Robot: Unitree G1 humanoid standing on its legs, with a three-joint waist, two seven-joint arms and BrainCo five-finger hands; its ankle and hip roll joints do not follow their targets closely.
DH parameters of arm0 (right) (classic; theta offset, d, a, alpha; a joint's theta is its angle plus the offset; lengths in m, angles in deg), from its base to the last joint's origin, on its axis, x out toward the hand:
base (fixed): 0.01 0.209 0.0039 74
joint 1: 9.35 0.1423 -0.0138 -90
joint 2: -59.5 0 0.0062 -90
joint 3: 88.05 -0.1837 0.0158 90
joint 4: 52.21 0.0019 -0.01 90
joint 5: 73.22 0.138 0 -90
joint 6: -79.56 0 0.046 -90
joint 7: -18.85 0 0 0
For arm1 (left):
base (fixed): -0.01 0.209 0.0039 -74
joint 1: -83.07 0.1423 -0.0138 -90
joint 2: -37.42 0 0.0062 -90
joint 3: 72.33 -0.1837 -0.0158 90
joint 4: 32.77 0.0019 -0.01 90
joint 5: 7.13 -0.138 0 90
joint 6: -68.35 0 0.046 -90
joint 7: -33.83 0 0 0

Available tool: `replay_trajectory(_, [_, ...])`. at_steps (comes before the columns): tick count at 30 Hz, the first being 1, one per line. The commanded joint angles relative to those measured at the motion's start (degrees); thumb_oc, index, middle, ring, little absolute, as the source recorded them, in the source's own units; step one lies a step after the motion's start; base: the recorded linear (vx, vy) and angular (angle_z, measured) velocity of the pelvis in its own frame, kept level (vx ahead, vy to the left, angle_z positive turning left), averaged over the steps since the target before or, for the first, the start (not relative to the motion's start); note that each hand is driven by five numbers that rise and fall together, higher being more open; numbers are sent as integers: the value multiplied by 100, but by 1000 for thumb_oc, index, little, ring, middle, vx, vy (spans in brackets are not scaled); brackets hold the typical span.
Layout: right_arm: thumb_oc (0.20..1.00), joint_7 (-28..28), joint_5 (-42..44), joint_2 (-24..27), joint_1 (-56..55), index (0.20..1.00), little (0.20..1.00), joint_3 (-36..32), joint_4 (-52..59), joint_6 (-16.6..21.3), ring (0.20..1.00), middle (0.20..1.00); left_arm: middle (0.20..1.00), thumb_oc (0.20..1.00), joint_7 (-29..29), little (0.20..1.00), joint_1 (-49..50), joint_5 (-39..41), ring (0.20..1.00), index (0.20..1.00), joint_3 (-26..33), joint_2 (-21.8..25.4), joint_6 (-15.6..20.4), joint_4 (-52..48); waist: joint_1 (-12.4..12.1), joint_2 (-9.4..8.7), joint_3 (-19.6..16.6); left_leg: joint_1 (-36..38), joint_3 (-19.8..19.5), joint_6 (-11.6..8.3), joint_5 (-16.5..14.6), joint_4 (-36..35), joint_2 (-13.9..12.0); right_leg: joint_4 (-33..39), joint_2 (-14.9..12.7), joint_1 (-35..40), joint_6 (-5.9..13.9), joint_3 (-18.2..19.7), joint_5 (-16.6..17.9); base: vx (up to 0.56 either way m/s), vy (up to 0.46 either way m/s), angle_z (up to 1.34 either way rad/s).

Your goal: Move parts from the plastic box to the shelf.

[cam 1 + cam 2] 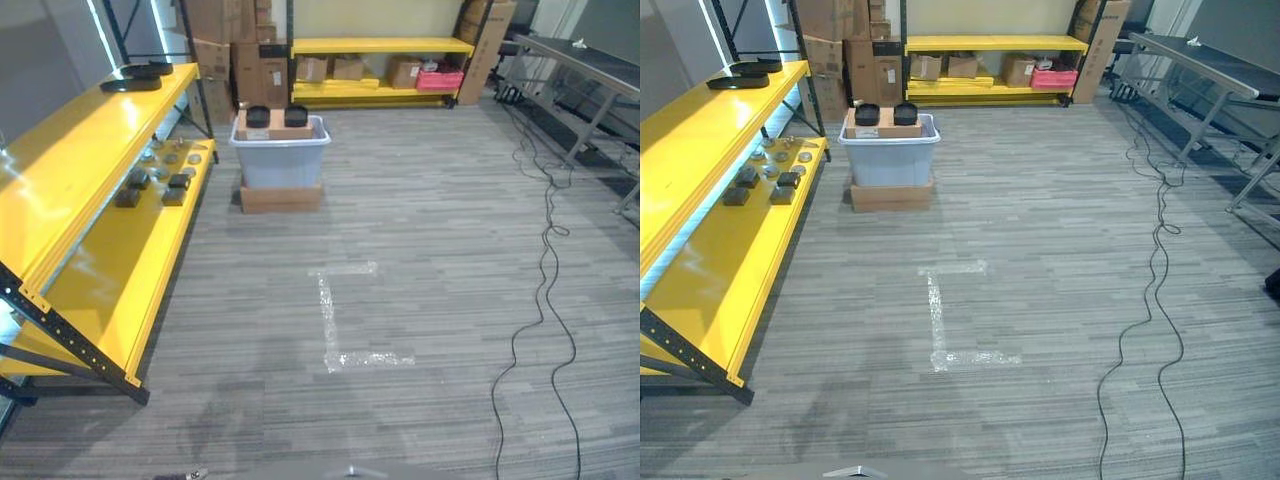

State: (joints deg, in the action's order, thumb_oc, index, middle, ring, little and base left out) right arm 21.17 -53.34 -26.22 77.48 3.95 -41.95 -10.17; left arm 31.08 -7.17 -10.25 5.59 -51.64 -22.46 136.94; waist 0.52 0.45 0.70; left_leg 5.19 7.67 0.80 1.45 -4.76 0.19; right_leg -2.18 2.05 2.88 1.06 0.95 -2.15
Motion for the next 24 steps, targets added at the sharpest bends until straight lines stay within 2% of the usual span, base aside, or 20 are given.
replay_trajectory(1, [1000, -157, -24, 62, 210, 1000, 1000, -66, -286, 120, 1000, 1000, 1000, 1000, 97, 1000, -293, -79, 1000, 1000, -38, 6, 115, 170, -51, 103, 70, 309, 243, -385, -825, 146, -280, 64, -234, -147, 1041, 325, -403, 0, 0, 0])
replay_trajectory(13, [1000, -279, -20, 66, 146, 1000, 1000, -174, -338, 172, 1000, 1000, 1000, 1000, 322, 1000, -311, -85, 1000, 1000, 32, -7, 179, 83, -61, 128, 99, 288, 209, -393, -834, 165, -283, 67, -241, -139, 1033, 275, -416, -1, -1, 0])
replay_trajectory(24, [1000, -106, 57, 39, 184, 1000, 1000, -211, -668, 22, 1000, 1000, 1000, 1000, 197, 1000, -296, -28, 1000, 1000, 36, -69, 163, 152, -87, 141, 51, 323, 177, -404, -832, 155, -300, 98, -247, -88, 1012, 214, -440, 3, 0, 1])
